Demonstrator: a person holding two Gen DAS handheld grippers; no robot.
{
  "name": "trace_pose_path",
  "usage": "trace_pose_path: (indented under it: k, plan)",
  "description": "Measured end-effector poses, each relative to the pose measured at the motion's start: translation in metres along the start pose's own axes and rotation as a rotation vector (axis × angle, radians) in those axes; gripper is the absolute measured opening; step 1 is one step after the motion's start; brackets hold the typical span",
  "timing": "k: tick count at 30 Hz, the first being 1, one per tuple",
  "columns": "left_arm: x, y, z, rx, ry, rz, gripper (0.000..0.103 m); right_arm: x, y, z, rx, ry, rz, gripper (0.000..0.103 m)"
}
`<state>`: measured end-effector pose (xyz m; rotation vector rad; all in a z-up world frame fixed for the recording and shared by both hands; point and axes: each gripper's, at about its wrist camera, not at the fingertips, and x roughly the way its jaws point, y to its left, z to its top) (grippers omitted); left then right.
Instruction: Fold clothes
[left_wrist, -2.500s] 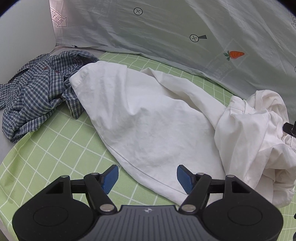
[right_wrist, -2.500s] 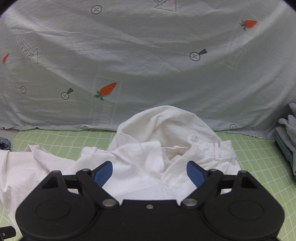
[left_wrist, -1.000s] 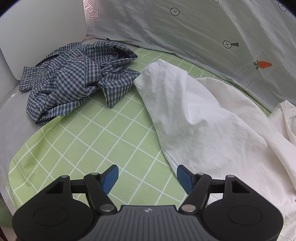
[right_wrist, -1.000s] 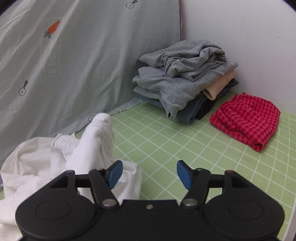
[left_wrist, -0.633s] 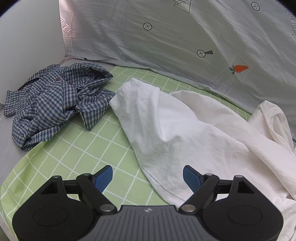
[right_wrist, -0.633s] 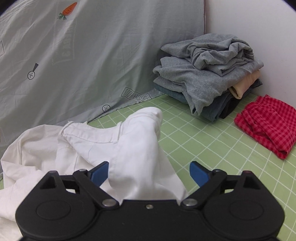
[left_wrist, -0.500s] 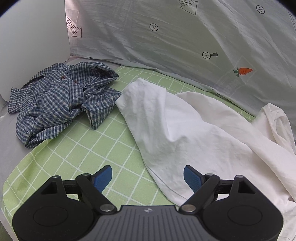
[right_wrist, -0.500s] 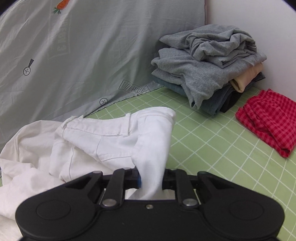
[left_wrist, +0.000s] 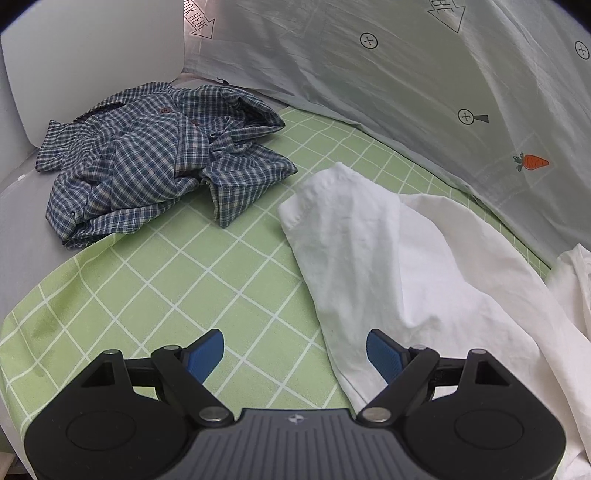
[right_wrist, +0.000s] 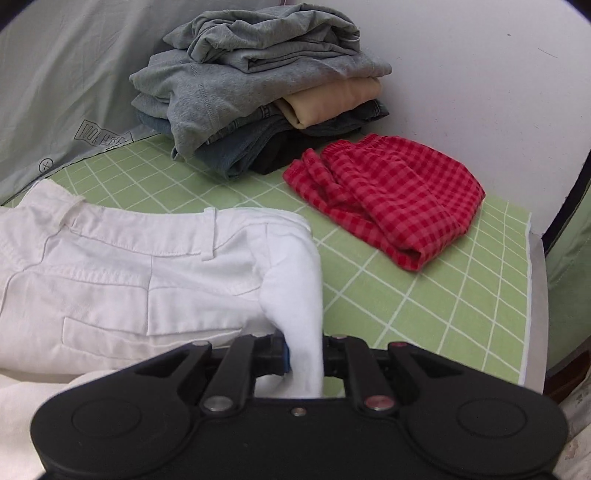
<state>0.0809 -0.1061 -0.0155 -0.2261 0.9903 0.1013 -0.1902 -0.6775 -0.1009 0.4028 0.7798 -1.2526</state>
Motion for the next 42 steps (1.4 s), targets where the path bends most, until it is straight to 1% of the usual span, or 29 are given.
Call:
trace_pose_path:
  k: [3, 5, 7, 9, 11, 14, 19, 20, 21, 22, 23, 24, 25, 27, 29, 31, 33, 39, 42]
  plan:
    - [0.012, 0.004, 0.009, -0.029, -0.001, -0.035, 0.083, 0.004, 0.007, -0.001, -0.023, 0.011, -0.008, 0.015]
    - [0.025, 0.006, 0.014, -0.060, 0.014, -0.075, 0.082, 0.010, 0.012, -0.001, -0.034, 0.025, -0.011, 0.017]
    - [0.041, 0.005, 0.019, -0.082, 0.032, -0.096, 0.082, 0.012, 0.013, -0.001, -0.022, 0.033, -0.016, 0.018]
    - [0.057, 0.002, 0.023, -0.090, 0.048, -0.097, 0.083, 0.013, 0.014, 0.000, -0.017, 0.038, -0.029, 0.019]
    - [0.072, 0.001, 0.028, -0.108, 0.058, -0.079, 0.083, 0.014, 0.017, 0.000, -0.030, 0.042, -0.044, 0.019]
    - [0.087, -0.003, 0.035, -0.111, 0.066, -0.071, 0.083, 0.014, 0.024, -0.001, -0.079, 0.038, -0.069, 0.019]
    - [0.097, -0.016, 0.040, -0.021, 0.028, -0.052, 0.083, 0.015, 0.035, -0.002, -0.125, 0.028, -0.117, 0.019]
    - [0.097, -0.018, 0.040, -0.012, 0.018, -0.049, 0.079, 0.015, 0.037, -0.003, -0.133, 0.025, -0.127, 0.019]
    - [0.098, -0.020, 0.040, -0.004, 0.003, -0.047, 0.070, 0.016, 0.040, -0.003, -0.145, 0.020, -0.141, 0.019]
    - [0.098, -0.022, 0.040, 0.002, -0.008, -0.047, 0.064, 0.016, 0.043, -0.004, -0.158, 0.015, -0.154, 0.019]
    - [0.098, -0.023, 0.040, 0.000, -0.007, -0.057, 0.044, 0.016, 0.045, -0.004, -0.170, 0.010, -0.164, 0.019]
    - [0.099, -0.025, 0.040, -0.002, -0.005, -0.070, 0.014, 0.016, 0.048, -0.005, -0.182, 0.004, -0.174, 0.019]
    - [0.099, -0.026, 0.041, -0.017, 0.000, -0.067, 0.007, 0.016, 0.049, -0.006, -0.192, -0.001, -0.181, 0.019]
    - [0.098, -0.028, 0.041, -0.049, 0.010, -0.053, 0.005, 0.016, 0.050, -0.007, -0.209, -0.003, -0.185, 0.019]
    - [0.088, -0.028, 0.040, -0.058, -0.004, -0.037, 0.005, 0.015, 0.049, -0.005, -0.217, 0.008, -0.177, 0.019]
    - [0.072, -0.023, 0.039, -0.055, -0.034, -0.012, 0.004, 0.013, 0.044, -0.005, -0.205, 0.019, -0.154, 0.018]
    - [0.051, -0.009, 0.033, -0.064, -0.061, 0.007, 0.004, 0.009, 0.038, -0.006, -0.190, 0.025, -0.132, 0.017]
    - [-0.005, 0.035, -0.001, -0.106, -0.108, 0.056, 0.003, -0.011, 0.015, -0.023, -0.162, 0.014, -0.044, 0.017]
    - [-0.038, 0.056, -0.017, -0.135, -0.133, 0.080, 0.003, -0.021, 0.004, -0.031, -0.148, 0.008, -0.001, 0.013]
